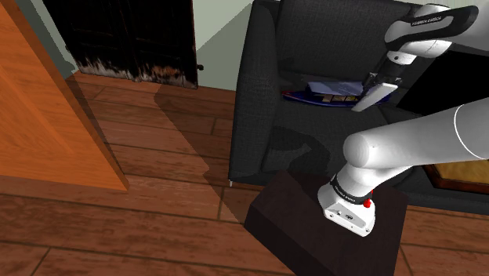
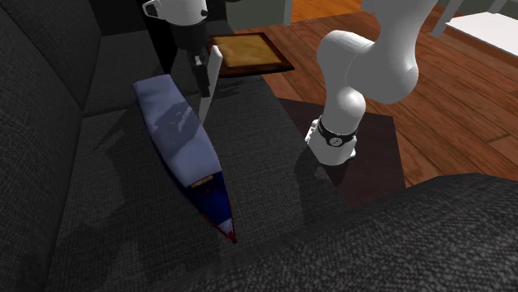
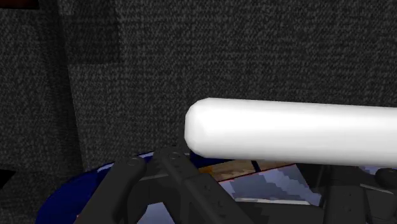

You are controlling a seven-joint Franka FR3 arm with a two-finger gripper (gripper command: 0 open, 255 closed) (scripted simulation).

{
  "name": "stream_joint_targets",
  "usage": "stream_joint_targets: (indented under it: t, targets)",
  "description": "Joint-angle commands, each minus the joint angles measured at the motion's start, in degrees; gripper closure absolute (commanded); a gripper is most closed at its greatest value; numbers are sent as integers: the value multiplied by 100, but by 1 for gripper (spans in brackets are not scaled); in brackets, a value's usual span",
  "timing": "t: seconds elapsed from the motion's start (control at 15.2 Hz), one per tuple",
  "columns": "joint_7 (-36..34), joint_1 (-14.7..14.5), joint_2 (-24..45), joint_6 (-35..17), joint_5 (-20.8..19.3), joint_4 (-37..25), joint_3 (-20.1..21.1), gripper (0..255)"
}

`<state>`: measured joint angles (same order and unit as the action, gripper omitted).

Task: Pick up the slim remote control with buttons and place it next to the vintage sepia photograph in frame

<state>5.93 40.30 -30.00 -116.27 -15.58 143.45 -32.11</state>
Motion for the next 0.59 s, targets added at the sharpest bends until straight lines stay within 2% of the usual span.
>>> stream_joint_targets:
  t: [0.0,0.53]
  targets:
    - [349,123,55,11,-105,-113,-273,255]
    - [1641,277,621,0,-168,-832,-1346,255]
